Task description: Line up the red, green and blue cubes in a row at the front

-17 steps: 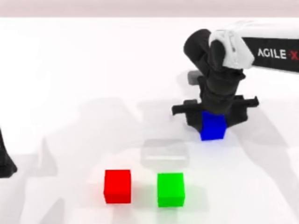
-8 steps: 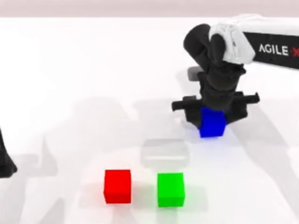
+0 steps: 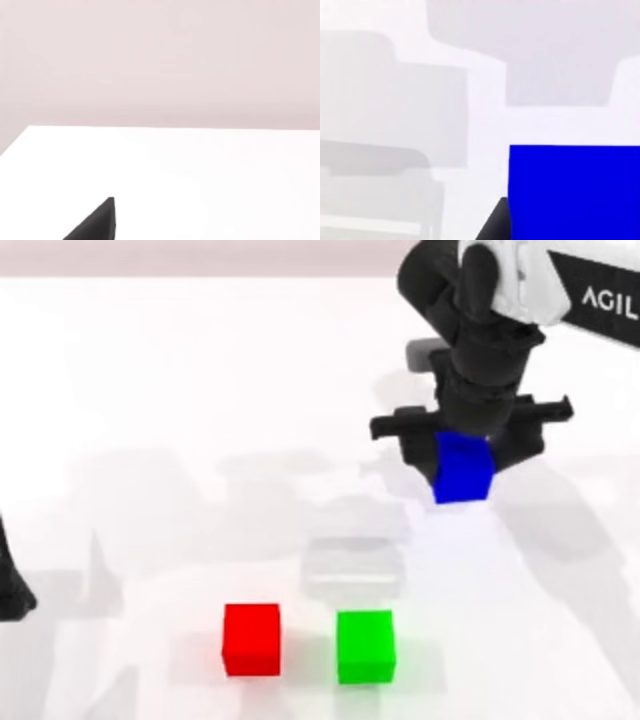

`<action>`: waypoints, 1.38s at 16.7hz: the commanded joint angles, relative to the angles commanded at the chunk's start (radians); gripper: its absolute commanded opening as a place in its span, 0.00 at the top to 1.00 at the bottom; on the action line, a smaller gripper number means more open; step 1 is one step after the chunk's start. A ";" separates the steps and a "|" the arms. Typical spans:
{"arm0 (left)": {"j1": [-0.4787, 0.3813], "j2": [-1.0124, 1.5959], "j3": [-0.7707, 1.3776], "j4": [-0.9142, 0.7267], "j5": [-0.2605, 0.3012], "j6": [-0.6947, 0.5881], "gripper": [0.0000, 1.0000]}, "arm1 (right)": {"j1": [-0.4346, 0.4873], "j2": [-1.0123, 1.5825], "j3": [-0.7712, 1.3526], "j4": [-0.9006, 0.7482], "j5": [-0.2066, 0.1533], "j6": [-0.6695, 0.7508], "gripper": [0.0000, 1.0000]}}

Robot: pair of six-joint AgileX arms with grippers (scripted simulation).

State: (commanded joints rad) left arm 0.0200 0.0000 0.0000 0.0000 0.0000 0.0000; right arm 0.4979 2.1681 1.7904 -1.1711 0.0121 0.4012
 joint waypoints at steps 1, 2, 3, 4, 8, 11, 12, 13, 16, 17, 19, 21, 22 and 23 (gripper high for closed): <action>0.000 0.000 0.000 0.000 0.000 0.000 0.00 | 0.000 0.000 0.000 0.000 0.000 0.000 1.00; 0.000 0.000 0.000 0.000 0.000 0.000 0.00 | -0.005 0.004 -0.002 0.003 -0.001 0.002 1.00; 0.000 0.000 0.000 0.000 0.000 0.000 0.00 | -0.004 0.001 -0.005 0.003 -0.001 0.004 1.00; 0.000 0.000 0.000 0.000 0.000 0.000 0.00 | 0.003 -0.012 -0.018 0.007 -0.001 0.014 1.00; 0.000 0.000 0.000 0.000 0.000 0.000 0.00 | 0.077 -0.148 -0.173 0.035 -0.001 0.114 1.00; 0.000 0.000 0.000 0.000 0.000 0.000 0.00 | 0.158 -0.290 -0.367 0.061 -0.001 0.220 1.00; 0.000 0.000 0.000 0.000 0.000 0.000 0.00 | 0.184 -0.336 -0.424 0.070 -0.001 0.254 1.00; 0.000 0.000 0.000 0.000 0.000 0.000 0.00 | 0.208 -0.378 -0.470 0.078 -0.001 0.286 1.00; 0.000 0.000 0.000 0.000 0.000 0.000 0.00 | 0.252 -0.451 -0.545 0.093 -0.001 0.346 1.00; 0.000 0.000 0.000 0.000 0.000 0.000 0.00 | 0.255 -0.455 -0.548 0.094 -0.001 0.349 1.00; 0.000 0.000 0.000 0.000 0.000 0.000 0.00 | 0.255 -0.455 -0.548 0.094 -0.001 0.349 1.00; 0.000 0.000 0.000 0.000 0.000 0.000 0.00 | 0.249 -0.450 -0.548 0.095 -0.001 0.349 1.00; 0.000 0.000 0.000 0.000 0.000 0.000 0.00 | 0.249 -0.445 -0.557 0.109 -0.001 0.350 1.00; 0.000 0.000 0.000 0.000 0.000 0.000 0.00 | 0.249 -0.438 -0.572 0.132 -0.001 0.350 1.00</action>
State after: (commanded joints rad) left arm 0.0200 0.0000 0.0000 0.0000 0.0000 0.0000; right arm 0.7467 1.7299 1.2179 -1.0388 0.0110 0.7515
